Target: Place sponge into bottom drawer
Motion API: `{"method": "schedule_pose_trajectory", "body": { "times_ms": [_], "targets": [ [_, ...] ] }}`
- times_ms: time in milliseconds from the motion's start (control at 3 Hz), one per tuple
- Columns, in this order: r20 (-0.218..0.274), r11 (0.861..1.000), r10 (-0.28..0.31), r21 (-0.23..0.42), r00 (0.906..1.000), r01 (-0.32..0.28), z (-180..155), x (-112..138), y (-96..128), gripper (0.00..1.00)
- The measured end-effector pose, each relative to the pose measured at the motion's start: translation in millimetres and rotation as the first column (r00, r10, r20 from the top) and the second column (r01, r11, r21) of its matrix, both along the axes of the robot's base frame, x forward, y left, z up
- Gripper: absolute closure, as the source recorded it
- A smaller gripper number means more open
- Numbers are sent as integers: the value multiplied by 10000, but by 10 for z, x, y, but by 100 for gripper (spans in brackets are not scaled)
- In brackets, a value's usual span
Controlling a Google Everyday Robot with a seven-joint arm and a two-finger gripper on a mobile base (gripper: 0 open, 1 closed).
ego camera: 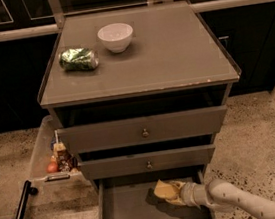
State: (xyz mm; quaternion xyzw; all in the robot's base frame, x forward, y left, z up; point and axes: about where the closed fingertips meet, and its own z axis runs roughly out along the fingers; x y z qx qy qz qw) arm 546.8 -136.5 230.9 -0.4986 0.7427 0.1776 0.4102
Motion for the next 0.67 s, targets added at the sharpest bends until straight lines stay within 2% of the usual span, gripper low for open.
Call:
{"method": "schedule_pose_trajectory", "body": {
  "times_ms": [667],
  "targets": [
    [426,9998,148,128,9990,-153,-491,141,53,100]
  ]
}}
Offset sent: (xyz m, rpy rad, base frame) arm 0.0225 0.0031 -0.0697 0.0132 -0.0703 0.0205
